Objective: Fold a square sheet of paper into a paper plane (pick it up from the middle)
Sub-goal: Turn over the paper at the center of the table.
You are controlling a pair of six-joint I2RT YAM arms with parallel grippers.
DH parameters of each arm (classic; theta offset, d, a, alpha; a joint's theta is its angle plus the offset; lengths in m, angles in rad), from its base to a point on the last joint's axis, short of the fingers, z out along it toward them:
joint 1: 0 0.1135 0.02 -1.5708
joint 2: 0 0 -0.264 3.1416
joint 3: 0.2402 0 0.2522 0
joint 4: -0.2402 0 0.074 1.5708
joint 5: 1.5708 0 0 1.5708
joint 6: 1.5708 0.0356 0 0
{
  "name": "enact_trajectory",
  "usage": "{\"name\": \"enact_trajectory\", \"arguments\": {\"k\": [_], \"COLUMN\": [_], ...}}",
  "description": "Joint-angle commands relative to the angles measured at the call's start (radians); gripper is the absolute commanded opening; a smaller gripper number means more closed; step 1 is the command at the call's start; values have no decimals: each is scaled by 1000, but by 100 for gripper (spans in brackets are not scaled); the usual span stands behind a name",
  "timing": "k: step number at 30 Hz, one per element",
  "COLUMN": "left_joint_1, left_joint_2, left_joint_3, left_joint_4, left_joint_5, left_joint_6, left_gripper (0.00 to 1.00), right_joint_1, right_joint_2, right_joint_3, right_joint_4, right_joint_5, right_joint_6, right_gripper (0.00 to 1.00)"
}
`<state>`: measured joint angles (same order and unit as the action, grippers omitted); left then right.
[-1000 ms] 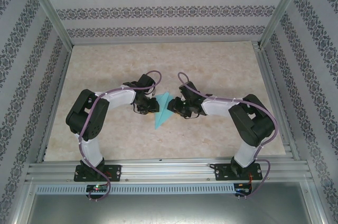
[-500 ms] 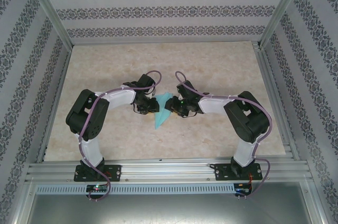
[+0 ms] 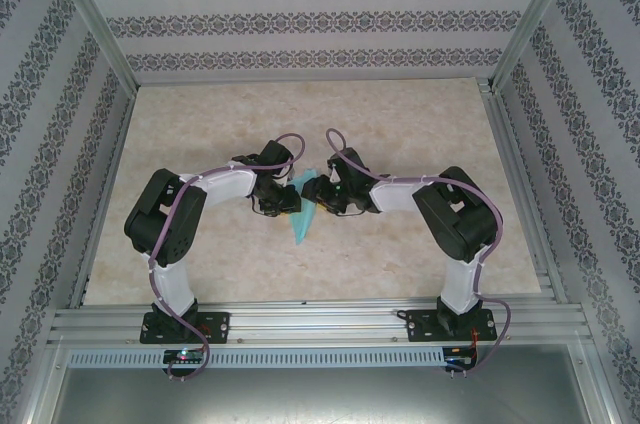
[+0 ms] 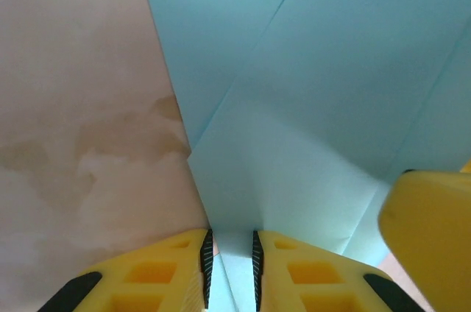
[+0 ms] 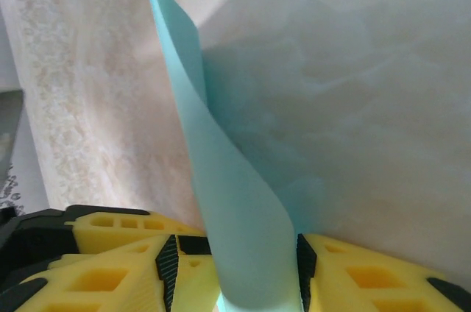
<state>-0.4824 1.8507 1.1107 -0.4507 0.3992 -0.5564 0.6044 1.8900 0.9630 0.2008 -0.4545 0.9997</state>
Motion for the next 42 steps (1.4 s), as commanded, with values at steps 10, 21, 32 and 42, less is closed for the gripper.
{"name": "enact_trajectory", "arguments": {"k": [10, 21, 32, 42], "left_joint_1": [-4, -4, -5, -4], "left_joint_2": [8, -2, -8, -19], "left_joint_3": [-29, -28, -30, -29], "left_joint_4": [-6, -15, -19, -23], "left_joint_5": [35, 31, 25, 22], "left_joint_6": [9, 7, 5, 7], "left_gripper": [25, 25, 25, 25], "right_joint_1": [-61, -81, -118, -96], "right_joint_2": [62, 89, 93, 139], "right_joint_3": [83, 124, 133, 139], "right_joint_4": [56, 13, -7, 21], "right_joint_5": [-115, -199, -264, -259], "right_joint_6": [-120, -216, -245, -214], "right_gripper": [51, 48, 48, 42]}}
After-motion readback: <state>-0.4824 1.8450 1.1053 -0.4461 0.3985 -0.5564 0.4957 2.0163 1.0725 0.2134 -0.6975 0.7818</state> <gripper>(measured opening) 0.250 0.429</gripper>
